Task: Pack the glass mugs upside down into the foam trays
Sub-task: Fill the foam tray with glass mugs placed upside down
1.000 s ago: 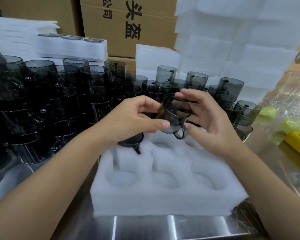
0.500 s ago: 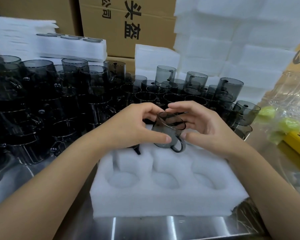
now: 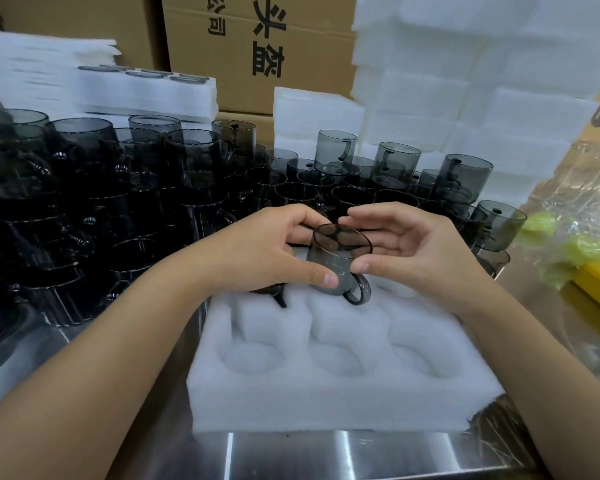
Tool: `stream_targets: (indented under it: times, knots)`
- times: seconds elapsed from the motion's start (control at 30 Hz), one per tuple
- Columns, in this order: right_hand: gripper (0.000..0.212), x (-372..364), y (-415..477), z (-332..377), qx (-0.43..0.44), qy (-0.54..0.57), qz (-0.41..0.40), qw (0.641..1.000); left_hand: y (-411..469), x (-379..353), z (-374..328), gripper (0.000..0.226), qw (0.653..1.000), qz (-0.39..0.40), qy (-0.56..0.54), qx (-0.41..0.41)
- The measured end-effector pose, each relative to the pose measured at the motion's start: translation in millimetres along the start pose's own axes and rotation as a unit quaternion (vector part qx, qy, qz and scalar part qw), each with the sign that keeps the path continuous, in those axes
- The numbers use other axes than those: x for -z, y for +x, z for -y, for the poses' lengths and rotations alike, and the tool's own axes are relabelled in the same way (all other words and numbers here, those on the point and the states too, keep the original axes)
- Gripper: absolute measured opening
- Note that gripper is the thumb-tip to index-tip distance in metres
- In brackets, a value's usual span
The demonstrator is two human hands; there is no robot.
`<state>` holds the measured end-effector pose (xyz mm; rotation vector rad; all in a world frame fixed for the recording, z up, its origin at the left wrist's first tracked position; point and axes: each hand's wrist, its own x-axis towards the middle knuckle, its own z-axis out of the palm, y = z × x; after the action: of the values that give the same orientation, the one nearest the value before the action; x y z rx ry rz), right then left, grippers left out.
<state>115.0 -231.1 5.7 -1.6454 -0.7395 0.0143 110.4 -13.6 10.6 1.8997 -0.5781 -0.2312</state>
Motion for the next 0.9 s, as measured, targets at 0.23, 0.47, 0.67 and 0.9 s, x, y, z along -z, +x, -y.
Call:
stream_targets:
  times: [0.23,0.47,0.67,0.9]
  knots:
    - [0.051,-2.0,-0.3,1.4,0.011,-0.011,-0.013,1.0,-1.3,-0.9,-1.8,0.051,1.0,0.012,0.021,0.019]
    - [0.043,-2.1,0.7,2.9,-0.009,-0.07,0.015,0.997,-2.7,0.1,-1.1,0.047,0.997,0.011,0.068,0.031]
    - [0.044,0.1,1.5,4.0,-0.023,-0.112,0.036,0.993,-3.2,-2.3,-4.3,0.052,0.997,-0.018,0.071,0.031]
    - [0.044,-0.1,2.9,0.6,-0.044,-0.157,0.031,0.986,-5.7,4.1,-6.0,0.029,0.997,-0.041,0.057,0.037]
